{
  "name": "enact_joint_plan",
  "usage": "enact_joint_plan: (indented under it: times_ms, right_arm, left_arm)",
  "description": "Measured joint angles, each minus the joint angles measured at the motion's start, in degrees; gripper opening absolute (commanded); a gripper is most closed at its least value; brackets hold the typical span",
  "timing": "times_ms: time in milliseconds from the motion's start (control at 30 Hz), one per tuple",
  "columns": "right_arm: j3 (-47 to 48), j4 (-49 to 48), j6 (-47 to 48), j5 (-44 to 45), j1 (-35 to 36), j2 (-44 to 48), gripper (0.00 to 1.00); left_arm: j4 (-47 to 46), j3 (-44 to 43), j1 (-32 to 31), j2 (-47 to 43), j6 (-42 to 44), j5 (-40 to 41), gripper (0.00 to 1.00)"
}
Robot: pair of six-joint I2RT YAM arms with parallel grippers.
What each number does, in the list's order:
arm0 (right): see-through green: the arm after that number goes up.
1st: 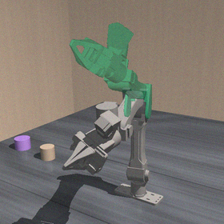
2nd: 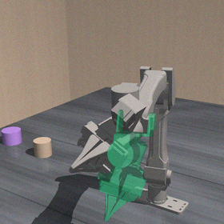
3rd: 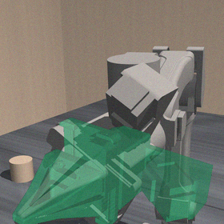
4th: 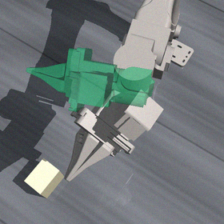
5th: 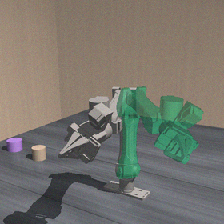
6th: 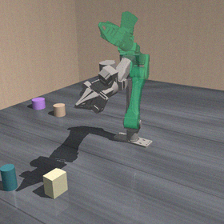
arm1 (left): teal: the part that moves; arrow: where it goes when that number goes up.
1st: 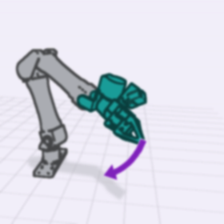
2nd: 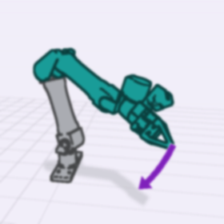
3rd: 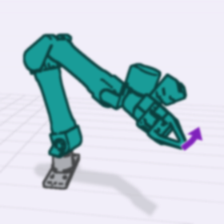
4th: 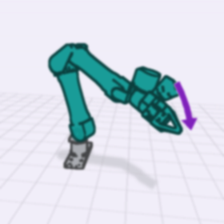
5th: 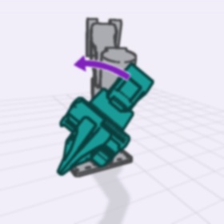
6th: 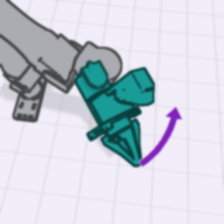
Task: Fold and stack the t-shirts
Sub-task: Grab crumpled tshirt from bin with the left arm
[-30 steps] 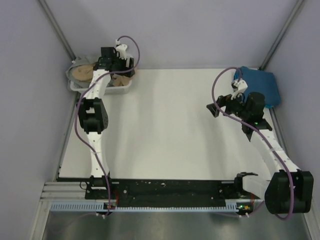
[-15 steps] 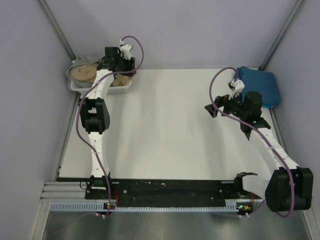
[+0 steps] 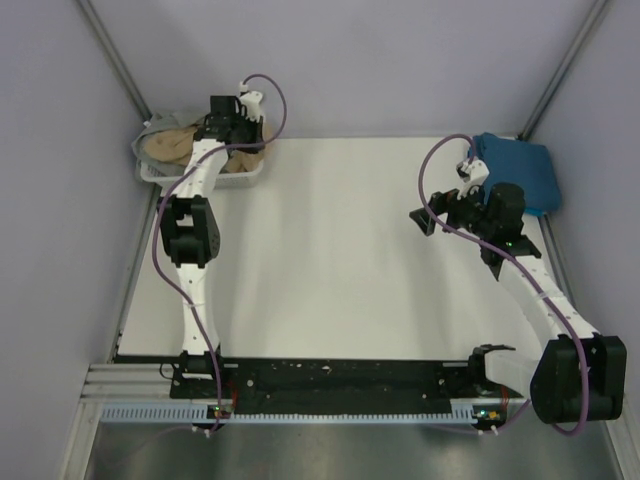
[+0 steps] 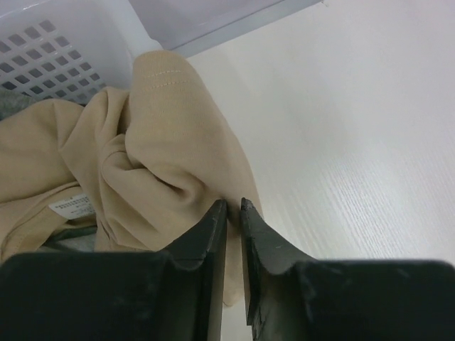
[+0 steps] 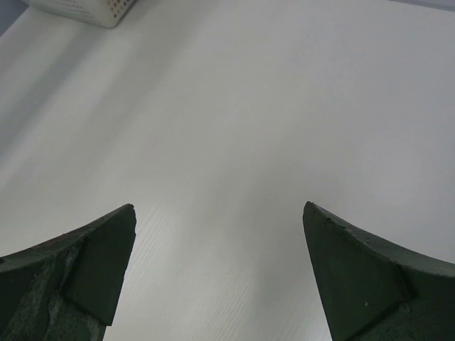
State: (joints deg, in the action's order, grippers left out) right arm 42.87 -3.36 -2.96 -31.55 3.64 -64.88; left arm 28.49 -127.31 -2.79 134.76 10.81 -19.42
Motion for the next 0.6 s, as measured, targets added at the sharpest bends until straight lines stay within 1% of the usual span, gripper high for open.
enact_joint_plan:
  times_ms: [33,100,467,600]
  right_arm:
    - [0.0,0.0,0.0,0.0,0.0,0.0,0.99]
    - [0.0,0.0,0.2,0.0,0.0,0.0,0.99]
    - [0.0,1.0,0.8,0.4,0.0,1.3,0.99]
    - [0.0,1.4,1.4,0.7,0.0,2.6,0.99]
  left_arm:
    - [0.1,0.0,0.0,0.0,0.1,0.0,0.11]
    - [0.3,0.0,0.0,0.0,0.1,-0.1,0.00]
    - [0.5,0.0,0.0,0.0,0.1,0.0,0.00]
    - [0.3,1.0,0.0,-1.8,0.0,0.9,0.00]
